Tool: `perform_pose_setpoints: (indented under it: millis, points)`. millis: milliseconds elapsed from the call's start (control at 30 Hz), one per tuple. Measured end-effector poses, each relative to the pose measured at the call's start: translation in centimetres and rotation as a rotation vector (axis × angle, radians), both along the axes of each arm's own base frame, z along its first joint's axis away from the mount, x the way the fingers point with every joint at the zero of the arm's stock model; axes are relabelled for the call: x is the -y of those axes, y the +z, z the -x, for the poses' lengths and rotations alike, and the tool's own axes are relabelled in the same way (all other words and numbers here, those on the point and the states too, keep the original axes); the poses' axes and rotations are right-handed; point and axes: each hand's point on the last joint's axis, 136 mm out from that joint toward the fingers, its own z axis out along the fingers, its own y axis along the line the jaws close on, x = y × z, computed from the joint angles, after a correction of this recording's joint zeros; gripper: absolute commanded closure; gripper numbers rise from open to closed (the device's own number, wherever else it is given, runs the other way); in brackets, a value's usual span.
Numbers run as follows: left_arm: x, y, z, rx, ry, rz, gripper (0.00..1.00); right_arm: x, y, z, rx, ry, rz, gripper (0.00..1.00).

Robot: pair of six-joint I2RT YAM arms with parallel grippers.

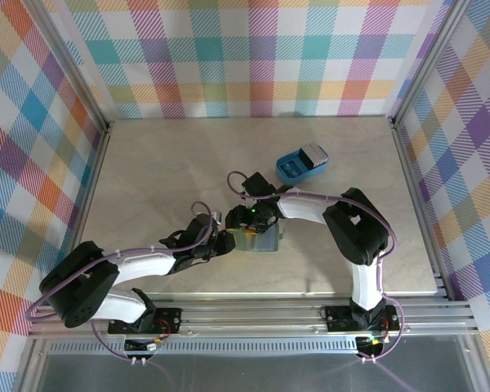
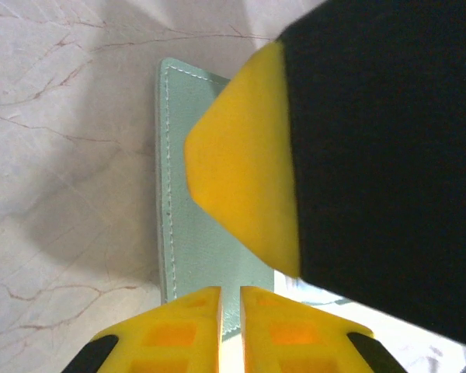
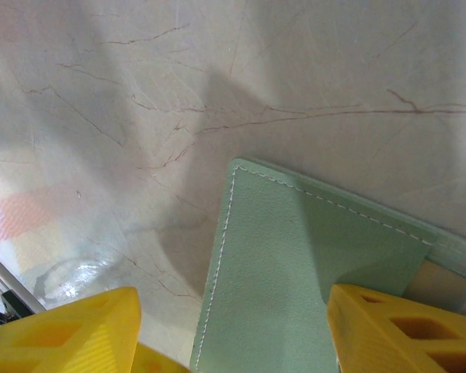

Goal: Put the credit cards into the card holder

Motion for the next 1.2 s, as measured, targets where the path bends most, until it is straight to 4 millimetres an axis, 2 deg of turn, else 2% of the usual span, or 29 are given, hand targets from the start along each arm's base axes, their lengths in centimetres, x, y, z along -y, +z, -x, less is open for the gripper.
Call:
perform_pose_setpoints:
  millis: [200,333,467,567,733,867,1200]
  points:
    - [0.1,-1.0,-0.3,0.006,0.000,-0.009,0.86,0.6,0.6,0.0,0.021,-0.002,0.001,0.34]
    - [0.1,-2.0,-0.3,-0.002,-0.003,-0.019,0.86,1.3,2.1,-0.3,0.053,-0.019,-0.011,0.34]
    - [0.6,-2.0,-0.6,0.013,-0.006,-0.002,0.86,2.6,3.8,-0.8,0.097,-0.053,-0.021,0.34]
    - [0.7,-2.0,-0.7,0.017,-0.009,0.003,0.86,4.2,4.4,-0.8,0.113,-0.084,-0.007,0.34]
    - [0.7,-2.0,-0.7,0.020,-0.009,-0.002,0.86,7.0,3.6,0.0,0.097,-0.135,0.045,0.34]
    - [0.7,-2.0,-0.7,0.022,-0.013,-0.004,0.86,8.4,2.6,0.2,0.081,-0.160,0.098,0.34]
    - [0.7,-2.1,-0.6,0.023,-0.015,-0.007,0.86,10.3,1.4,0.6,0.079,-0.187,0.191,0.34]
